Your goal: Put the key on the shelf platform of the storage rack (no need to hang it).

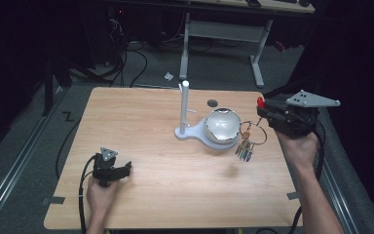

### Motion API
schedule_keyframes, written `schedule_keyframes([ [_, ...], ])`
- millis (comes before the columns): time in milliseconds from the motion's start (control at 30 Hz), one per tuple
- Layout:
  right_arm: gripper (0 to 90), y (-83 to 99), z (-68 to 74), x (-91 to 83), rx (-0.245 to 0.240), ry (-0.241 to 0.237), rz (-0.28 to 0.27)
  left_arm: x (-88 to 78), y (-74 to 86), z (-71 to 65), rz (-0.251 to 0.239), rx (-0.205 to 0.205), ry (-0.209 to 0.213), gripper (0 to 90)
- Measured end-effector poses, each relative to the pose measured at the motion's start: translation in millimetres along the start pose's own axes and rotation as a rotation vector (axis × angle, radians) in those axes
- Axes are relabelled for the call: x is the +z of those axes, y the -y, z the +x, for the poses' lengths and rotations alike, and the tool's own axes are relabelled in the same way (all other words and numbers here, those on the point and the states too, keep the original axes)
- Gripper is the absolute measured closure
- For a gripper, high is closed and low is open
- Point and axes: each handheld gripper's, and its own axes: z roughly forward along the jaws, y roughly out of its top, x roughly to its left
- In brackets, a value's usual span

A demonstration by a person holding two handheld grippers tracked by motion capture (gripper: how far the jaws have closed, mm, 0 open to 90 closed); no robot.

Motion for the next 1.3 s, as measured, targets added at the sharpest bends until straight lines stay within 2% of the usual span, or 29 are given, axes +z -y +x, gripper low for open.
schedule_keyframes([
  [33,70.7,-8.0,0.3,0.8,-0.009,0.001,-0.001,0.0,0.0,0.0,0.000,0.000,0.000,22.8],
  [200,70.7,-24.3,-4.0,7.0,-0.012,-0.007,-0.002,0.1,0.1,0.0,-0.002,-0.002,0.000,22.8],
  [300,70.7,-32.0,-6.8,11.6,0.003,-0.012,-0.006,0.1,0.1,0.0,-0.002,-0.002,0.000,22.8],
  [633,70.7,-55.1,-13.3,28.9,0.009,0.000,-0.011,0.0,0.1,0.2,-0.002,-0.003,0.001,22.9],
  [967,70.7,-57.3,-17.3,51.3,0.031,0.007,0.009,0.0,0.1,0.3,-0.003,-0.005,0.002,22.8],
  [1033,70.7,-56.6,-17.8,58.6,0.049,0.000,0.013,-0.1,0.1,0.4,-0.002,-0.005,0.002,22.8],
  [1300,70.6,-56.3,-14.0,72.3,0.041,-0.011,0.024,-0.1,0.2,0.6,-0.003,-0.006,0.004,22.8],
])
